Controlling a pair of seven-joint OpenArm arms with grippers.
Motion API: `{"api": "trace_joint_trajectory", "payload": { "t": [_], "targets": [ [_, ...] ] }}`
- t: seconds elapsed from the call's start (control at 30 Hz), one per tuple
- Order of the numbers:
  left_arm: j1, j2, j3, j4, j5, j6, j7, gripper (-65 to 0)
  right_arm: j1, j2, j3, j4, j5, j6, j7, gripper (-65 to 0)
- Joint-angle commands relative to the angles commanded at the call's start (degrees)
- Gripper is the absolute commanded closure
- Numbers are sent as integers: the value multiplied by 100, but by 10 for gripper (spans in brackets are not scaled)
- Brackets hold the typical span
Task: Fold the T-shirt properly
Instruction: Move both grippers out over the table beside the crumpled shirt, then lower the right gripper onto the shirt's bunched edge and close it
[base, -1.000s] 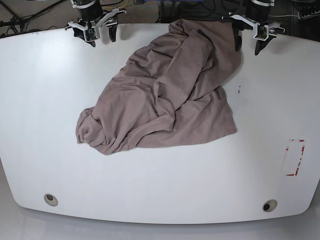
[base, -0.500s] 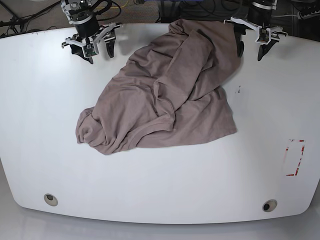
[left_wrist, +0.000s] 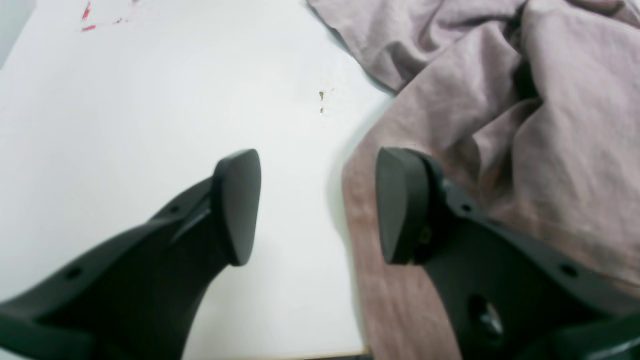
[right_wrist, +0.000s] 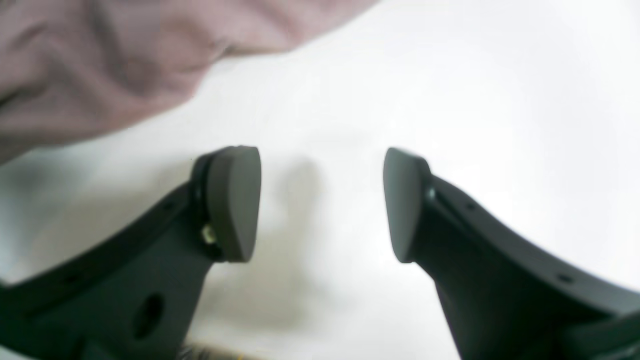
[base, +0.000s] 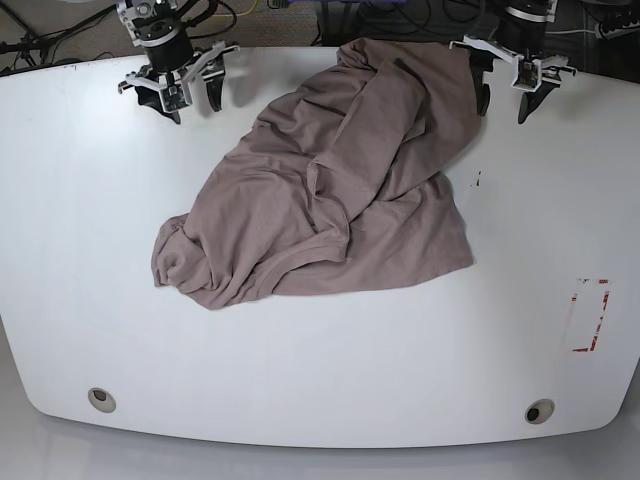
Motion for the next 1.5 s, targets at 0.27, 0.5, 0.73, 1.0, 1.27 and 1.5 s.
{"api": "trace_joint_trajectory", "payload": {
  "t": [0.27, 0.5, 0.73, 1.0, 1.27, 1.5],
  "targets": [
    [-40, 2, 5, 15, -36, 7, -47, -341, 531, -72, 101, -100, 78, 37, -214, -374],
    [-65, 30, 3, 2, -108, 4, -146, -342, 1225, -249, 205, -169, 165, 76, -757, -383],
    [-107, 43, -3, -5, -84, 7, -129, -343, 2165, -302, 383, -114, 238, 109, -1529, -378],
    [-113, 41, 0, -13, -39, 16, -117, -341, 2542, -202, 513, -27, 126, 122, -1911, -380],
    [-102, 44, -9, -22, -35, 17, -115, -341, 2446, -177, 500, 1, 184, 156, -1975, -379],
    [-108, 52, 18, 8, -40, 5, -126, -342, 2519, -155, 440, -149, 173, 248, -1919, -384]
  ]
}}
